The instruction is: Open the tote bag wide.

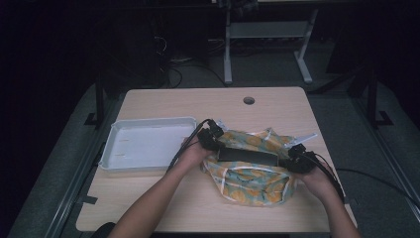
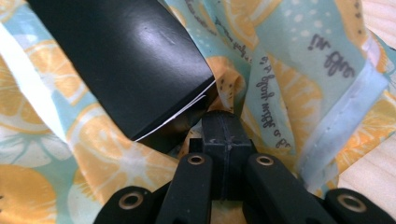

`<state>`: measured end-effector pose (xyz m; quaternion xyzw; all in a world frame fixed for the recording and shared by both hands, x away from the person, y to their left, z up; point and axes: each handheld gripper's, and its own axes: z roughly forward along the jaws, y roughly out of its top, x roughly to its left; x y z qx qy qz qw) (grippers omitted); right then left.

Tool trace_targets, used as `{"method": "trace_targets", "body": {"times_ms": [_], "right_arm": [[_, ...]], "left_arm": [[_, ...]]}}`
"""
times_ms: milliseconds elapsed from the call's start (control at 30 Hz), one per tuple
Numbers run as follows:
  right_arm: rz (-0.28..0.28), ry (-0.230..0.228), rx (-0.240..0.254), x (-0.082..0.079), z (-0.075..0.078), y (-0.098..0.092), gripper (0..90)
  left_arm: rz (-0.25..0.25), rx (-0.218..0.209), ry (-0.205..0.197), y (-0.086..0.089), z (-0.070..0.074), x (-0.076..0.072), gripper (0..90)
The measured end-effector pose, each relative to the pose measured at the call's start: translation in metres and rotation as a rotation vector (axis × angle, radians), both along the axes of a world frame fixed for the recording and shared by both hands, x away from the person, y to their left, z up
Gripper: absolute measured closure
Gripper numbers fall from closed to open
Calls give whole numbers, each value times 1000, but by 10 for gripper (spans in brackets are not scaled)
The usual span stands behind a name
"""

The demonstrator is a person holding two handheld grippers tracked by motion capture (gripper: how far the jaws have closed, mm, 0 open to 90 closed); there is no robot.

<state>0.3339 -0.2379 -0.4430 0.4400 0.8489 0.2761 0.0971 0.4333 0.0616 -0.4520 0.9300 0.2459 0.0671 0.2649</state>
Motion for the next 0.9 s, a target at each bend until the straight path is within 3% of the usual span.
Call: {"method": "trace_targets", "body": {"times_ms": [200,300,433,667,767,900], "right_arm": [[-17,13,-20,2,-5,0,900],[-17,21,-82,3,-9,1,900],[-20,20,-62,3,-9,0,900],[-14,23,-77,2,-9,-1,900],[-11,28,-82,0,-8,0,900],[5,8,-41,-4,2,-3,900]], "left_arm": [[0,37,-26,-3,1,0,900],[5,55,-36,-4,2,2,900],[6,54,-25,-4,2,3,900],[24,55,-20,1,2,5,900],[27,4,3,4,5,6,899],[39,-77,18,11,16,8,841]]}}
